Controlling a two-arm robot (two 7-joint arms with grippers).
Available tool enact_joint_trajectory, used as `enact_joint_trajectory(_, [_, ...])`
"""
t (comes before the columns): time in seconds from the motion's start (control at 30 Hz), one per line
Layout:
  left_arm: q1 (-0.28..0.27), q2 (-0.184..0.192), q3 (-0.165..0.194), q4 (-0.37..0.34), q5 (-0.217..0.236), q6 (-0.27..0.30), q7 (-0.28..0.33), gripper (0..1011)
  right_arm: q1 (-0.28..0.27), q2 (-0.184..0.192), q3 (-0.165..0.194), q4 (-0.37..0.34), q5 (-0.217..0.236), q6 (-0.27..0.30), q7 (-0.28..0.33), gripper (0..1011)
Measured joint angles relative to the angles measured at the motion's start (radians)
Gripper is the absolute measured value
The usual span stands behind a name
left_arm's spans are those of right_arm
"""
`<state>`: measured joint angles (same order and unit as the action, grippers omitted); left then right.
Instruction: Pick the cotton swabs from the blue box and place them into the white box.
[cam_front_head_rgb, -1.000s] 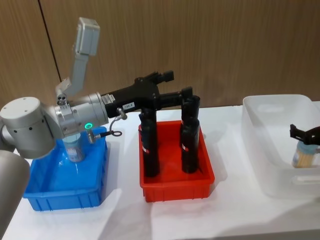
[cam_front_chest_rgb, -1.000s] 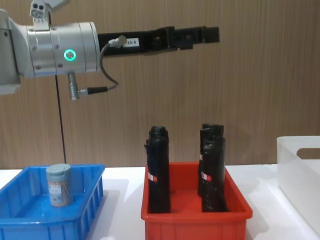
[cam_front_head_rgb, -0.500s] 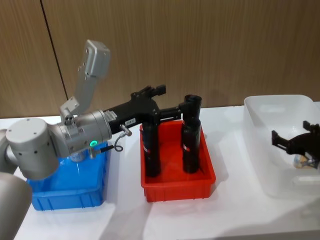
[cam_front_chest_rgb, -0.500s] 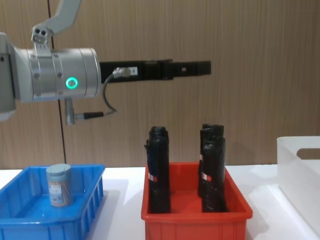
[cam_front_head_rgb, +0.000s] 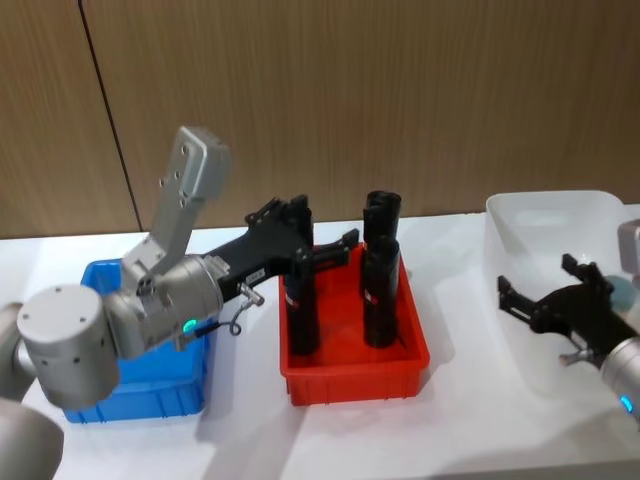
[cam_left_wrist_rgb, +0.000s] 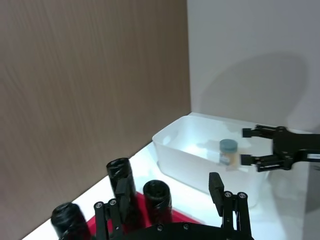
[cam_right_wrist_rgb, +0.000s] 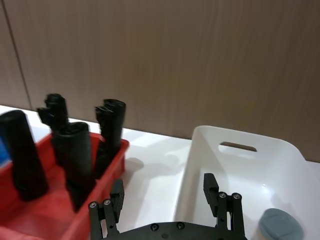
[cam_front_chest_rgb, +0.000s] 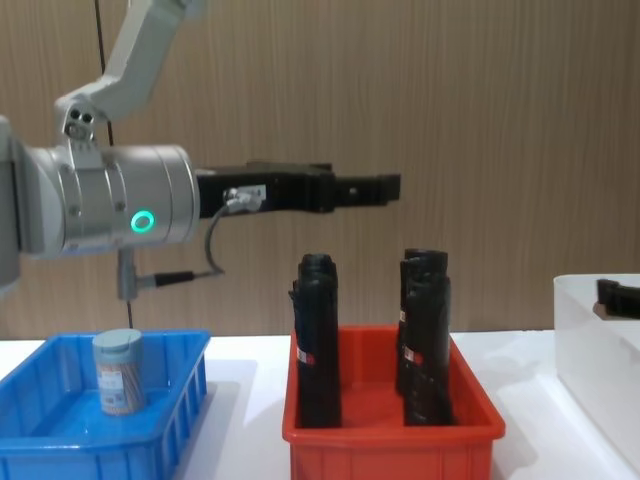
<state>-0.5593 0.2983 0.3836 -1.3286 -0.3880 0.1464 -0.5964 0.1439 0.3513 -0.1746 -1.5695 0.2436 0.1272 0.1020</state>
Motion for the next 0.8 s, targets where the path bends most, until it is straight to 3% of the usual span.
enact_joint_trajectory(0.4, [0.087, 0.023, 0.020, -0.080, 0.051, -0.035, 0.158, 1003, -0.116, -0.010, -0.038, -0.145, 0.033, -0.069, -0.027, 1001])
enact_joint_trajectory(0.8, [0.176, 0.046, 0.039, -0.161, 0.102, -0.072, 0.317, 1003, -0.158, -0.014, -0.052, -0.197, 0.044, -0.093, -0.036, 1001])
